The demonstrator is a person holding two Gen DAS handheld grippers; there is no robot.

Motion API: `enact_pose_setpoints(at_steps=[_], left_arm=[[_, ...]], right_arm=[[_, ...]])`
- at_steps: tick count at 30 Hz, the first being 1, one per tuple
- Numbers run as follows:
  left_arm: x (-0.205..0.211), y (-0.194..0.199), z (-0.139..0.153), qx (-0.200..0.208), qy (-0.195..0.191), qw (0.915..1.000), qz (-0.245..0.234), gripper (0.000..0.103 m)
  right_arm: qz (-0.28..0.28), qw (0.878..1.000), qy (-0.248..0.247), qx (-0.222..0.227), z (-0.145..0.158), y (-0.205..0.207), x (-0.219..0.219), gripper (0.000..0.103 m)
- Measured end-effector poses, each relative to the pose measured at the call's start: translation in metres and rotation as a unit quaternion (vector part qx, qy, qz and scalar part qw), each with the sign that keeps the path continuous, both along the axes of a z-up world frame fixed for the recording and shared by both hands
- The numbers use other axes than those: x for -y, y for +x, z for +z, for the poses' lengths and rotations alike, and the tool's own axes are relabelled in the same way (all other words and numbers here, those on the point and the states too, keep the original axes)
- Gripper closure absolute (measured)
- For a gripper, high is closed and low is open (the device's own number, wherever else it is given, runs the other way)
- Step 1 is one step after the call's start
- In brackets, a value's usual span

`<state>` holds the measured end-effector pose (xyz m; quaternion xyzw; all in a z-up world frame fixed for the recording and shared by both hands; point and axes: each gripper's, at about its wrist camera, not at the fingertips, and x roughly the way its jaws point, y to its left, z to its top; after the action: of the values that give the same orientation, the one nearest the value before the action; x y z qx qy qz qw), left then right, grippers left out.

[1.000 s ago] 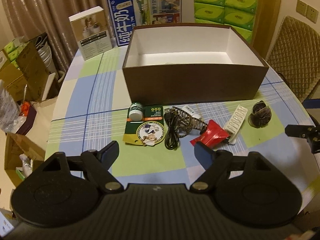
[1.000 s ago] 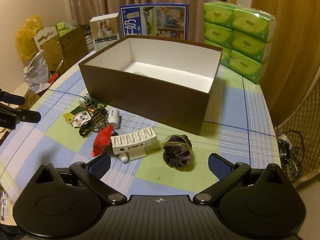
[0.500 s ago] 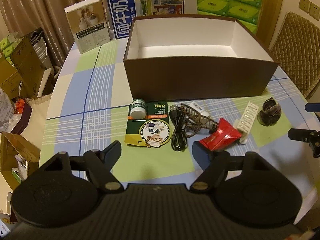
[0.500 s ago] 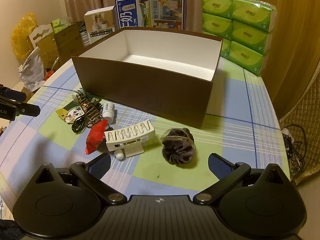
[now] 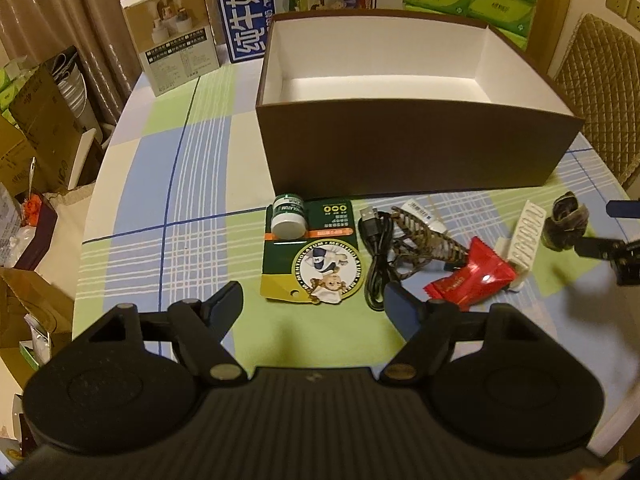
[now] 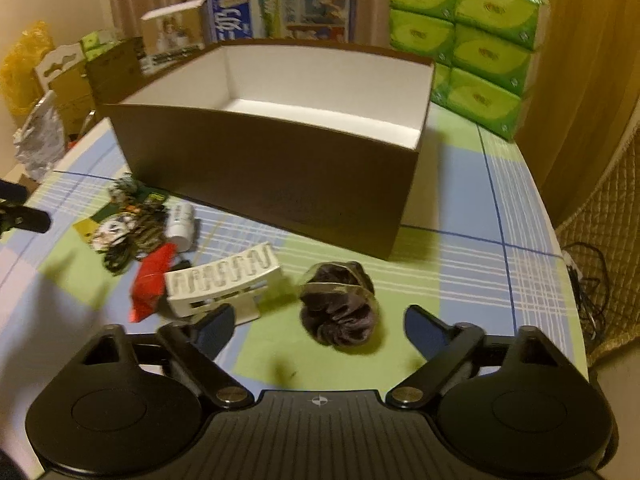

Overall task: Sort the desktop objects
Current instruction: 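Grasp the dark fuzzy scrunchie with the right tool, then grasp the green card with ointment jar with left tool while right holds scrunchie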

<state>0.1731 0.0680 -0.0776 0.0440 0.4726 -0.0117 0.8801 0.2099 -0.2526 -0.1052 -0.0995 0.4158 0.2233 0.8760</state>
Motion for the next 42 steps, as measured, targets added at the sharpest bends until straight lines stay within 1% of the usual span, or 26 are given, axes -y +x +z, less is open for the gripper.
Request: enact_pose_setpoints(at_steps=[2,5,8,12,15,16,17,18,19,20,23,25,28,36,42], left_arm=[[-0.003,0.005,-0.004,-0.003,0.000,1.0000,0.001,0.029],[-0.010,0.011,-0.010,-0.005,0.001,1.0000,0.004,0.029],[-0.016,0.016,-0.016,-0.009,0.000,0.9999,0.007,0.029],[-0.022,0.024,-0.023,-0.015,-0.001,0.9998,0.010,0.030],[-0.024,0.029,-0.027,-0.016,0.000,0.9999,0.005,0.031],[-0.024,0.031,-0.029,-0.017,0.001,0.9999,0.003,0.031],[-0.024,0.034,-0.030,-0.017,0.002,0.9999,0.000,0.032],[-0.025,0.036,-0.032,-0.017,0.003,0.9998,-0.003,0.033],[-0.025,0.038,-0.033,-0.017,0.003,0.9998,-0.005,0.034],[-0.026,0.041,-0.035,-0.017,0.004,0.9998,-0.007,0.035],[-0.028,0.049,-0.039,-0.017,0.003,0.9997,-0.015,0.038],[-0.030,0.053,-0.043,-0.016,0.002,0.9997,-0.020,0.043],[-0.032,0.061,-0.048,-0.017,0.000,0.9995,-0.028,0.047],[-0.031,0.090,-0.057,-0.008,-0.005,0.9987,-0.051,0.054],[-0.034,0.109,-0.068,-0.012,-0.008,0.9981,-0.060,0.067]], right_arm=[[-0.014,1.000,0.000,-0.006,-0.007,0.007,0.002,0.024],[-0.032,0.999,0.002,-0.019,-0.017,0.018,0.004,0.029],[-0.038,0.999,0.003,-0.027,-0.024,0.025,0.004,0.033],[-0.042,0.999,-0.010,-0.031,-0.033,0.030,0.001,0.038],[-0.045,0.998,-0.017,-0.034,-0.040,0.033,0.000,0.053],[-0.046,0.998,-0.018,-0.034,-0.041,0.033,0.000,0.066],[-0.045,0.998,-0.019,-0.036,-0.043,0.034,0.000,0.074],[-0.049,0.998,-0.018,-0.035,-0.044,0.035,0.000,0.076],[-0.053,0.998,-0.015,-0.034,-0.043,0.035,0.002,0.081],[-0.057,0.998,-0.011,-0.036,-0.043,0.036,0.003,0.084],[-0.074,0.997,-0.007,-0.037,-0.042,0.039,0.008,0.087],[-0.085,0.996,-0.002,-0.041,-0.041,0.042,0.012,0.088],[-0.105,0.993,0.009,-0.050,-0.040,0.046,0.020,0.088],[-0.134,0.989,0.019,-0.059,-0.038,0.049,0.030,0.087],[-0.143,0.988,0.019,-0.061,-0.037,0.051,0.030,0.087]])
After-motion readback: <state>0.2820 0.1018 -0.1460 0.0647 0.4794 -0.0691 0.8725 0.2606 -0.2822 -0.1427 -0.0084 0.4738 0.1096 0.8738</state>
